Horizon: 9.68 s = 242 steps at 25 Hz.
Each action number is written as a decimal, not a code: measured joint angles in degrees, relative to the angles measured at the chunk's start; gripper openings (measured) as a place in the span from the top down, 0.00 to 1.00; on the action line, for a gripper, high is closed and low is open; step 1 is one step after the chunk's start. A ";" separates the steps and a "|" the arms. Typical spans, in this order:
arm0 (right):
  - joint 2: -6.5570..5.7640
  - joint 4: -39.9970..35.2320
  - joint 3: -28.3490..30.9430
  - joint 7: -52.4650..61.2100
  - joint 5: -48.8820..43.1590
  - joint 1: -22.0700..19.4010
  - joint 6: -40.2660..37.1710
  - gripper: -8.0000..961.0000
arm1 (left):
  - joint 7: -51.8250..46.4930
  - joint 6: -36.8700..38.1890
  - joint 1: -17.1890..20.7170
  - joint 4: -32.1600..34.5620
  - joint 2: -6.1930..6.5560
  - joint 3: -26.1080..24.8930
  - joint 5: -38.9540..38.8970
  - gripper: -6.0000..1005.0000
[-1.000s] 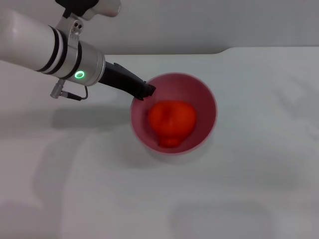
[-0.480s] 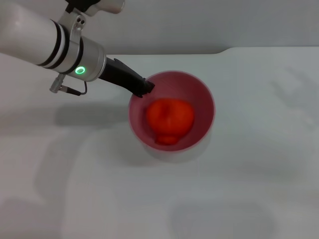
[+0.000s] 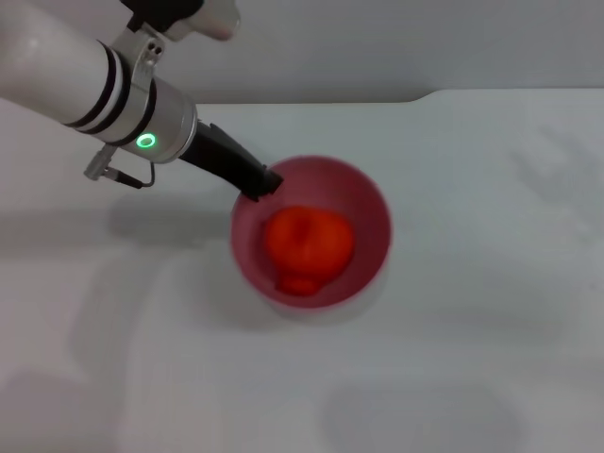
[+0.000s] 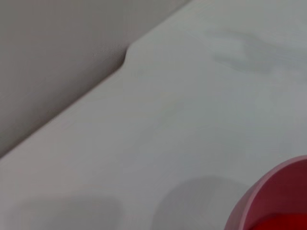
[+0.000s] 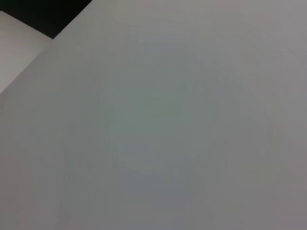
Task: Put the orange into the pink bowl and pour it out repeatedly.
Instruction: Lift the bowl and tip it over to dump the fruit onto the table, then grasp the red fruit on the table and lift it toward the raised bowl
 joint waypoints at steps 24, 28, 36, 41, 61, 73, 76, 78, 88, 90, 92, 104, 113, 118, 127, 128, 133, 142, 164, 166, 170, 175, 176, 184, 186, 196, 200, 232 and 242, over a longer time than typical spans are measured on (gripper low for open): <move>0.07 2.92 -0.94 0.00 -0.43 0.65 -0.33 0.27 | 4.65 -16.37 3.88 1.83 -0.63 2.95 -7.90 0.95; 0.14 4.34 -1.49 0.00 -0.44 0.59 -1.40 0.27 | 16.68 -19.35 7.52 2.88 -0.56 4.96 -21.05 0.95; 0.10 6.27 -1.52 0.01 -0.43 0.27 -4.13 0.27 | 26.88 -18.07 8.75 1.08 -0.29 4.50 -31.32 0.95; 0.10 6.44 -1.52 0.00 -0.44 0.49 -4.16 0.27 | 26.96 -18.17 7.70 0.44 -0.24 4.42 -31.05 0.95; 0.04 6.57 -1.52 0.11 -0.45 1.76 -3.91 0.29 | 34.32 -30.50 6.42 -0.30 -0.60 12.05 -23.43 0.95; 0.24 7.18 -2.15 0.35 -0.12 1.46 -4.13 0.30 | 34.36 -52.72 15.24 11.62 -0.70 29.28 -17.50 0.95; 0.28 7.17 -1.77 0.02 0.22 1.38 -4.63 0.30 | 34.36 -52.72 15.24 11.62 -0.70 29.28 -17.50 0.95; 0.22 7.04 -1.49 -0.80 1.77 1.23 -5.77 0.30 | 34.90 -58.96 17.45 12.91 -0.66 33.16 -17.04 0.95; 0.18 7.42 0.61 -9.63 21.97 -2.40 -12.37 0.31 | 36.86 -71.78 20.61 13.48 -0.79 40.26 -16.61 0.95; 0.16 7.69 0.92 -10.25 24.41 -3.09 -12.88 0.31 | 36.87 -73.10 20.80 13.52 -0.81 41.07 -16.61 0.95; 0.11 8.01 1.25 -10.35 25.57 -3.52 -13.05 0.32 | 36.88 -75.00 20.96 13.53 -0.80 42.12 -16.60 0.95; -0.04 9.54 1.73 -10.17 26.06 -3.43 -13.56 0.33 | 38.96 -86.81 20.92 12.21 -0.78 49.01 -16.57 0.95; -0.07 9.77 1.08 -9.98 25.78 -2.43 -13.75 0.33 | 38.91 -93.63 20.49 11.21 -0.91 53.01 -16.55 0.95; -0.08 10.09 0.91 -9.96 25.65 -1.94 -13.76 0.34 | 38.52 -95.26 20.36 11.15 -0.95 54.47 -16.55 0.95; -0.07 10.35 0.83 -9.93 25.43 -1.53 -13.80 0.35 | 38.31 -96.39 19.87 10.72 -1.06 55.66 -16.60 0.95; -0.06 10.35 0.81 -9.93 25.43 -1.49 -13.82 0.35 | 38.28 -96.36 19.83 10.60 -1.05 55.66 -16.62 0.95; -0.01 11.03 0.45 -9.93 25.39 -1.09 -14.08 0.35 | 38.26 -96.61 19.71 10.49 -1.04 55.95 -16.60 0.95; 0.02 11.22 0.16 -9.93 25.39 -0.70 -14.37 0.36 | 38.57 -98.61 19.68 10.43 -1.03 56.77 -16.54 0.95; -0.26 18.91 -0.56 -10.20 25.41 -0.83 -12.99 0.38 | 21.55 -39.43 7.46 14.87 -0.55 19.08 -21.59 0.95; -0.37 19.69 -0.54 -10.22 25.26 -1.61 -11.75 0.38 | 20.63 -29.95 3.57 12.39 -0.53 10.79 -21.78 0.95; -0.67 19.95 -0.54 -9.93 24.32 -4.18 -8.79 0.38 | 17.98 -8.74 -6.57 4.28 0.06 -10.66 -16.36 0.95; -2.82 19.76 -0.49 -3.90 18.24 -5.95 0.24 0.39 | 14.01 2.53 -12.37 4.00 0.53 -25.92 -3.07 0.95; -3.64 19.49 -0.51 -0.99 15.79 -5.93 2.85 0.39 | 12.63 4.01 -12.31 5.20 0.89 -26.88 -1.75 0.95; -9.38 8.40 -0.55 25.66 -18.77 -0.27 14.06 0.40 | 8.52 8.66 -9.78 6.81 2.41 -27.38 -0.98 0.95; -9.51 2.85 -0.56 33.04 -29.02 1.56 14.10 0.40 | 8.39 9.21 -9.17 6.80 2.47 -27.42 -0.97 0.95; -3.13 -19.76 -1.57 62.59 -80.69 14.72 3.87 0.41 | 7.61 10.44 -6.70 6.50 2.07 -27.00 -1.24 0.95; -0.07 -21.48 -5.16 64.69 -91.27 19.40 0.02 0.41 | 7.21 10.71 -6.48 6.49 1.89 -26.85 -1.29 0.95; 0.21 -18.05 -32.06 74.61 -95.30 21.59 11.89 0.44 | 6.96 12.05 -4.18 7.36 0.17 -26.28 -1.54 0.95; 0.24 -20.45 -32.55 75.06 -95.38 20.49 11.94 0.63 | 6.96 12.20 -3.60 7.34 0.09 -26.28 -1.68 0.95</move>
